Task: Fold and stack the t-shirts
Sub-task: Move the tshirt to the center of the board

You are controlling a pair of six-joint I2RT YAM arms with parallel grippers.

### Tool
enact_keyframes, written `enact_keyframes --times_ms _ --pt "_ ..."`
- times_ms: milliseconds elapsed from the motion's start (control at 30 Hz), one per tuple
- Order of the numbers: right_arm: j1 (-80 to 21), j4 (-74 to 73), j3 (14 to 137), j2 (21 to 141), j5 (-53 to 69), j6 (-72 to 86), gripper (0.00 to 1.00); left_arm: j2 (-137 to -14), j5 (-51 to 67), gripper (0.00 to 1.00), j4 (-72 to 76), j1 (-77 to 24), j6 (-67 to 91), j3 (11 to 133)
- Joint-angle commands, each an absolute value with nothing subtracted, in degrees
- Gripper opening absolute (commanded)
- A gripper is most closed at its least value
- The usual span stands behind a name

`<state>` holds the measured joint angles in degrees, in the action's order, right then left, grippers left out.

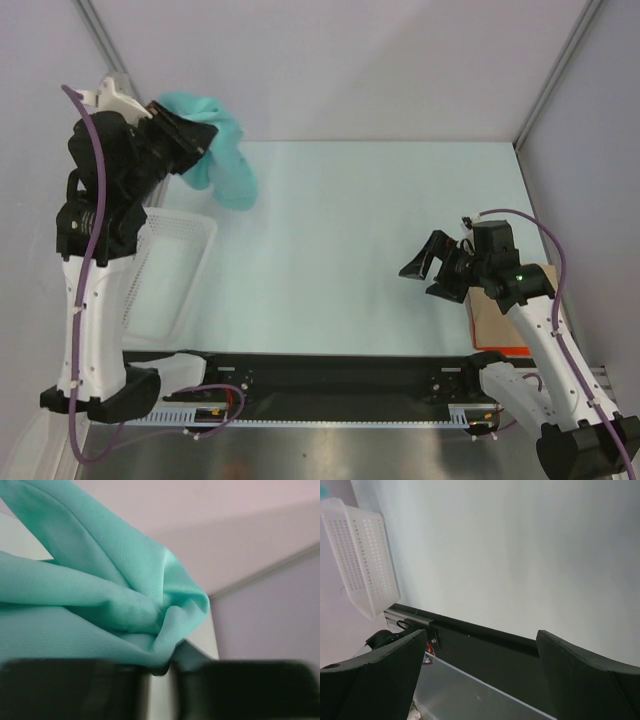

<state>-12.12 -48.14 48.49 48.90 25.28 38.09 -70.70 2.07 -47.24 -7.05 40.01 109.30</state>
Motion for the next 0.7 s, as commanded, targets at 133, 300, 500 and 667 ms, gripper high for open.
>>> enact_keyframes --times_ms 133,300,500,667 --pt "-12.39 -48.08 50.89 49.13 24.87 37.0 0.99 -63.37 10.62 0.99 -43.61 -18.53 40.17 86.28" --pt "-14.58 -44.48 48.87 50.18 25.84 37.35 1.0 -63.02 5.72 1.0 -49.48 -23.9 38.41 75.08" --pt "-23.01 -34.38 49.48 60.43 22.76 39.9 0.82 -55.21 7.82 0.75 -46.24 -25.48 40.6 54.16" --pt "-24.78 -25.24 53.07 72.66 21.53 38.76 0.57 -51.33 11.85 0.75 -40.18 -27.59 42.01 44.66"
